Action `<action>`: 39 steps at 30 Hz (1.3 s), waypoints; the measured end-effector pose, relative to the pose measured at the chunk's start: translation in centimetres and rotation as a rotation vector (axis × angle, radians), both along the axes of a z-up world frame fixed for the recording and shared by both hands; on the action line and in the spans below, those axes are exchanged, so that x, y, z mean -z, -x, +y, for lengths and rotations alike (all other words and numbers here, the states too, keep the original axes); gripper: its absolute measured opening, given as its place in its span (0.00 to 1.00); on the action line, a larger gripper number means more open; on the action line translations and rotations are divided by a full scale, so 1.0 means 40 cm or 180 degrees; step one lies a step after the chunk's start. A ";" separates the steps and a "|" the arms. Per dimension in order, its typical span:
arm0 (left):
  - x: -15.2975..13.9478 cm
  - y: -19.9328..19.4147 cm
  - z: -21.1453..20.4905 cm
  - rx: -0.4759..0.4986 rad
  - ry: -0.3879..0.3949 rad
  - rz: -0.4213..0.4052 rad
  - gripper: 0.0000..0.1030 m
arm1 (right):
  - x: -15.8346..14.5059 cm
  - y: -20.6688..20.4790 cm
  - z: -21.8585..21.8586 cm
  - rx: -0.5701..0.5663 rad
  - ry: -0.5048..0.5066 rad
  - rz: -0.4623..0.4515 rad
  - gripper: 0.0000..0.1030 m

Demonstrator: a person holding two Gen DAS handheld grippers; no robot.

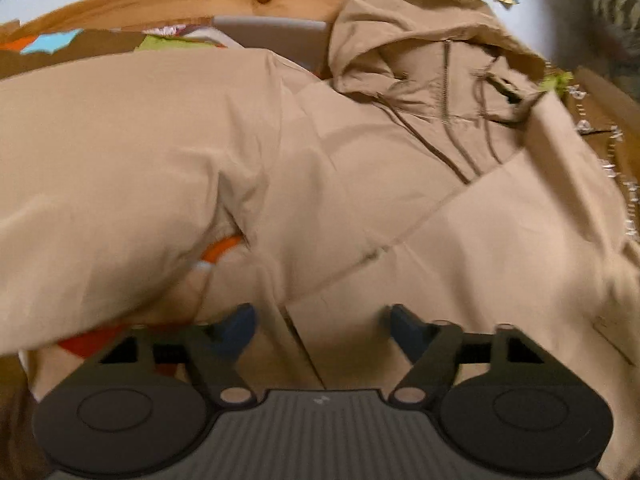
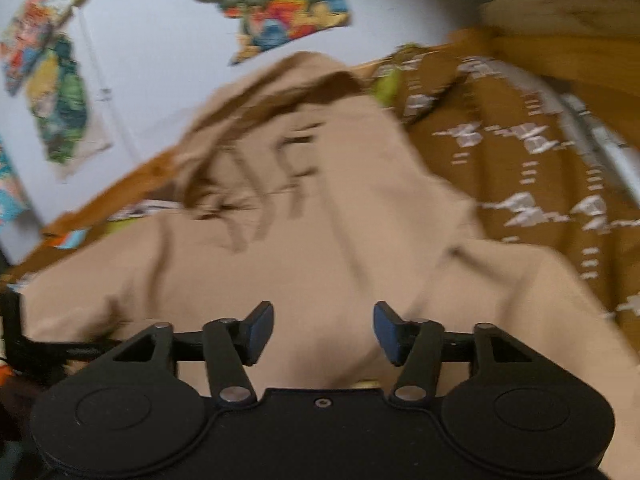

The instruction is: Fold large clothes

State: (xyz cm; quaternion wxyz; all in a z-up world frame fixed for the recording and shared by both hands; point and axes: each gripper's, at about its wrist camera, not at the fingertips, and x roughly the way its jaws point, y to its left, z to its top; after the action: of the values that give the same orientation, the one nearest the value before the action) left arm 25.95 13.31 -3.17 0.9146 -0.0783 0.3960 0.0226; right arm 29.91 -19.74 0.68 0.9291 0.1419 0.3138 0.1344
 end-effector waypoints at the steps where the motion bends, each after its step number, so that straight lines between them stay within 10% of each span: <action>1: -0.001 -0.002 -0.006 -0.0007 -0.0050 0.0007 0.49 | 0.006 -0.003 -0.014 0.0080 0.0130 -0.0012 0.66; 7: -0.039 0.032 -0.045 0.0089 -0.0338 -0.0080 0.13 | 0.000 -0.084 -0.032 0.0309 0.0662 -0.0281 0.75; 12: -0.066 0.090 -0.029 -0.0066 -0.0313 -0.0154 0.11 | -0.001 -0.225 -0.007 0.0224 0.0925 -0.0401 0.75; 14: -0.050 0.088 -0.031 -0.0006 -0.0382 -0.0068 0.11 | 0.022 -0.291 0.015 0.0167 0.1022 -0.0269 0.64; 15: -0.043 0.090 -0.029 -0.0015 -0.0369 -0.0041 0.11 | 0.032 -0.320 0.020 0.0180 0.1080 -0.0178 0.23; 16: -0.042 0.092 -0.025 -0.0046 -0.0310 -0.0031 0.11 | 0.037 -0.342 0.021 0.0186 0.1102 -0.0076 0.16; 21: -0.048 0.094 -0.042 0.0003 -0.0218 -0.0063 0.11 | 0.034 -0.330 0.032 0.0305 0.1380 -0.0262 0.14; 27: 0.009 0.061 -0.059 -0.0070 -0.0260 0.0211 0.21 | 0.041 -0.305 0.038 0.0388 0.1455 -0.0249 0.39; 31: -0.015 0.119 0.004 -0.0233 0.0238 0.0227 0.64 | -0.009 -0.173 0.030 0.0288 0.1034 -0.0415 0.81; 39: -0.098 0.378 0.178 -0.1151 0.0469 -0.0335 0.79 | 0.003 0.158 0.066 0.0130 0.0255 -0.0553 0.99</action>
State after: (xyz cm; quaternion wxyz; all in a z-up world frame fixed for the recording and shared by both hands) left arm 10.83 20.44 0.75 0.9069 -0.2160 0.3277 0.1533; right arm 23.57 -17.11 0.54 0.9603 0.0988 0.2342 0.1146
